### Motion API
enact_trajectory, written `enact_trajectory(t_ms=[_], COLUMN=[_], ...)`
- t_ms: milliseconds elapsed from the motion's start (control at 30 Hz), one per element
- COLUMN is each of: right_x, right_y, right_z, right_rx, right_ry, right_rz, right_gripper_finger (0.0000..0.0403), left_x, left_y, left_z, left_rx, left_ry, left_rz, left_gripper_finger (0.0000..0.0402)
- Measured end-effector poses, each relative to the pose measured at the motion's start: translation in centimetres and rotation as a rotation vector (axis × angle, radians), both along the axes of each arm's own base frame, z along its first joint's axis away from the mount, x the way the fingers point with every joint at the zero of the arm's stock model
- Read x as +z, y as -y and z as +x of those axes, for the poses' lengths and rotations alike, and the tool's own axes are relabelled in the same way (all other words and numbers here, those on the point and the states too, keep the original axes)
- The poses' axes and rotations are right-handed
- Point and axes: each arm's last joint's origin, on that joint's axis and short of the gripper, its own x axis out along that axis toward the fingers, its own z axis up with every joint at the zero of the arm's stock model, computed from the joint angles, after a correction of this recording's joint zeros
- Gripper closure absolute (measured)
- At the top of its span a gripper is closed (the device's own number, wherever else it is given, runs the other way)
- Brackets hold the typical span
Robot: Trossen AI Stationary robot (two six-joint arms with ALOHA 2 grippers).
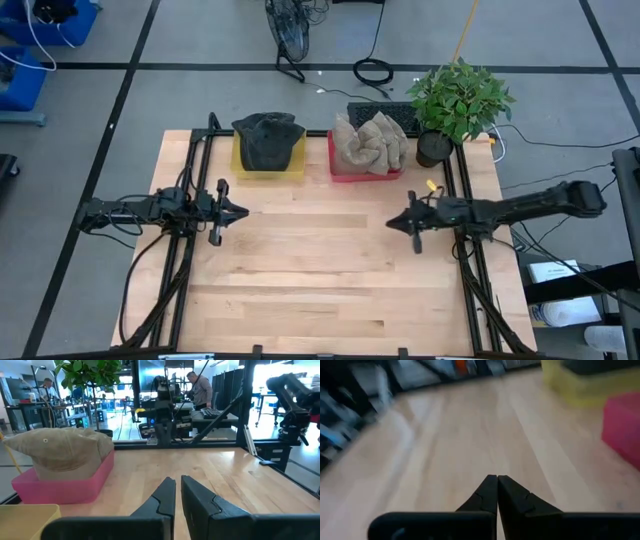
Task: Pick & Place hat
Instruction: Return to Home Position
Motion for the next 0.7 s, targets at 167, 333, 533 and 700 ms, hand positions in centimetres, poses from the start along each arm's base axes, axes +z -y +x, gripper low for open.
enact_trajectory(t_ms=[167, 333, 533, 700], right_x=[1.4, 2.5, 3.7, 4.2], right_y=[-0.1, -0.1, 0.0, 0.0], right_z=[-1.6, -2.7, -3.6, -4.2], right_rx=[0.053, 0.071, 0.069, 0.065], right_ry=[0.260, 0.363, 0.491, 0.559], right_rz=[0.034, 0.001, -0.058, -0.061], right_gripper_finger=[0.0403, 0.0403, 0.0403, 0.0403], left_x=[0.0, 0.0, 0.0, 0.0], left_y=[0.0, 0.0, 0.0, 0.0], left_z=[0.0, 0.0, 0.0, 0.0], left_rx=[0.000, -0.001, -0.001, -0.001], left_ry=[0.000, 0.000, 0.000, 0.000], left_rz=[0.000, 0.000, 0.000, 0.000], left_gripper_finger=[0.0364, 0.0364, 0.0364, 0.0364])
